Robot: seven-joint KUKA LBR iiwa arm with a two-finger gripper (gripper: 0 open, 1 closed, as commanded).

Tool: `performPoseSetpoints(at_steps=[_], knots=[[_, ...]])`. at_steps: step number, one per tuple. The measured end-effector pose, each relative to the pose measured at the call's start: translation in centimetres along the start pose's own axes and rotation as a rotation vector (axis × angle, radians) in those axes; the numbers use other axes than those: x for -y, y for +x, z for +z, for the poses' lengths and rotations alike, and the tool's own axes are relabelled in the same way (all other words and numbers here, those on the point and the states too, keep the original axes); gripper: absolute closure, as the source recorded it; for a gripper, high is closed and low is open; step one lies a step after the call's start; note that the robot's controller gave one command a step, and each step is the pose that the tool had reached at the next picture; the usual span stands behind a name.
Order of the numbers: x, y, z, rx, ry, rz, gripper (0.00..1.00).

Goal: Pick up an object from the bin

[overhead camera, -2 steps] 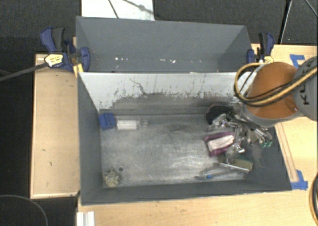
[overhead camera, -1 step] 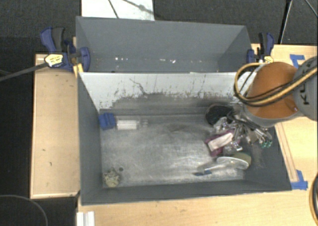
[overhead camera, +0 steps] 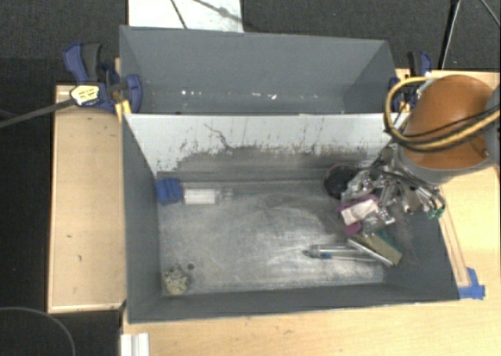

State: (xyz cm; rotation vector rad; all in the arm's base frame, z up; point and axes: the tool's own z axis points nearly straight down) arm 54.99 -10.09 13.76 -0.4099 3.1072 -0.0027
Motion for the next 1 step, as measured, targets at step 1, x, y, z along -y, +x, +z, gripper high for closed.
performPoseSetpoints(at_steps=[1], knots=[[0.01,-0.09,-2.96,-0.002,-0.001,0.003,1.00]])
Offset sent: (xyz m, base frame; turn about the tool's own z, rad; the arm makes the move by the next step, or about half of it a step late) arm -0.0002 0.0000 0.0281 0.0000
